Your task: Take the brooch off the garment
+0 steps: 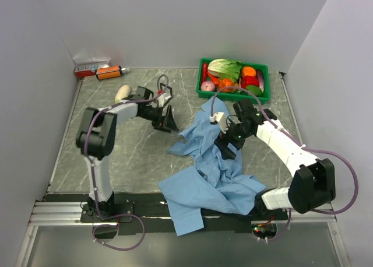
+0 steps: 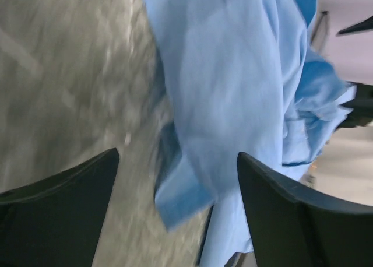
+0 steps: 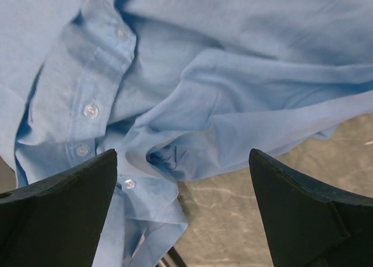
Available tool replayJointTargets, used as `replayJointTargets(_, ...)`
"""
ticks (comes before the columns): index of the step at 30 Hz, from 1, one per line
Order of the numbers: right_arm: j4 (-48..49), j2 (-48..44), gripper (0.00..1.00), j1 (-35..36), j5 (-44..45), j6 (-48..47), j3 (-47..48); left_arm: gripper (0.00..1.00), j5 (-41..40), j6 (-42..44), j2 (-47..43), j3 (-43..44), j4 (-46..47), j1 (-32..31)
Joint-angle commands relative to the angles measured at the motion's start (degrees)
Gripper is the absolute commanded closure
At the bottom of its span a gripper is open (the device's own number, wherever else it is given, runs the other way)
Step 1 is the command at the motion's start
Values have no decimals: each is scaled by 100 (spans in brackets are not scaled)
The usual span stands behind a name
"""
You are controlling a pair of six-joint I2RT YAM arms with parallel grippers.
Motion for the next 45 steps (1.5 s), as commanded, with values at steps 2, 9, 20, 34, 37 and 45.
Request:
replayJointTargets(2,285,119,2,11,345,56,-368,20,1326,326,1115,1571,-1020,-350)
replayJointTargets(9,339,347,53,38,495,73,-351,85,1627,661,1197,1724,-1478,-474)
replayJointTargets(20,470,795,96,38,469,-208,1406,99,837,2654,-1321,802,-3216,817)
replayJointTargets(34,-443,374,16,134,-6,372,933,26,-656,1505,-3285,-1561,-237,425)
replayJointTargets(37,-382,294,15,134,125,319,573,19,-1640,1855,-3408,-1878,776,-348)
replayJointTargets(45,-163,655,16,134,468,354,379,19,-3161,3121,-2512,-1730,1702,-1711)
